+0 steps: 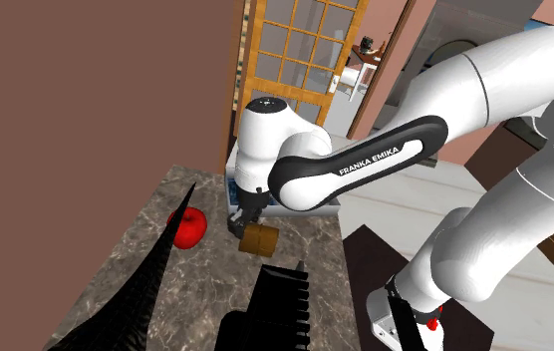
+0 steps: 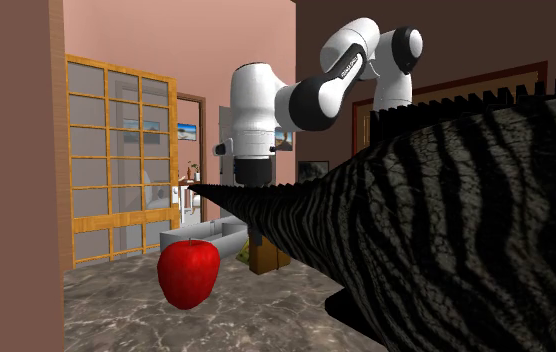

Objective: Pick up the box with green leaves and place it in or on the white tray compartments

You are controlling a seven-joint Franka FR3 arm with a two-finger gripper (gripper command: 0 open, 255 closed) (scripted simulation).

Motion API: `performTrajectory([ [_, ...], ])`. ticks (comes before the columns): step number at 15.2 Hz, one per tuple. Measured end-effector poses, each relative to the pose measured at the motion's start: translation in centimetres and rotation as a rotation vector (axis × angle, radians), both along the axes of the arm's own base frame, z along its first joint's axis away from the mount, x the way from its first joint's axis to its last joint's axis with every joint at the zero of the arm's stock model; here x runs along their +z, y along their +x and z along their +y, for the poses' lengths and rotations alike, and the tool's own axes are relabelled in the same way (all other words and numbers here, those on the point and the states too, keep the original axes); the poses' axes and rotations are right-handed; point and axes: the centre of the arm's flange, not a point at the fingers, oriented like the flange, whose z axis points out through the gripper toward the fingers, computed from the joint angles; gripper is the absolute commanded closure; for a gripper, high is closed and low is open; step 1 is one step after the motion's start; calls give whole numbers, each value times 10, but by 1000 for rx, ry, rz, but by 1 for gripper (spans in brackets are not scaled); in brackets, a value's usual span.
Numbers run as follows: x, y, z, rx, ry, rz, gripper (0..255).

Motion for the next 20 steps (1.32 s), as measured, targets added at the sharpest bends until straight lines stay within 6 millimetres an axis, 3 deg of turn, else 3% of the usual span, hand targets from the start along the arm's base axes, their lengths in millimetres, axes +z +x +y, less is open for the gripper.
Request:
performTrajectory([
  [10, 3, 0, 0, 0, 0, -1, 255],
  [20, 53, 0, 0, 0, 0, 0, 255],
])
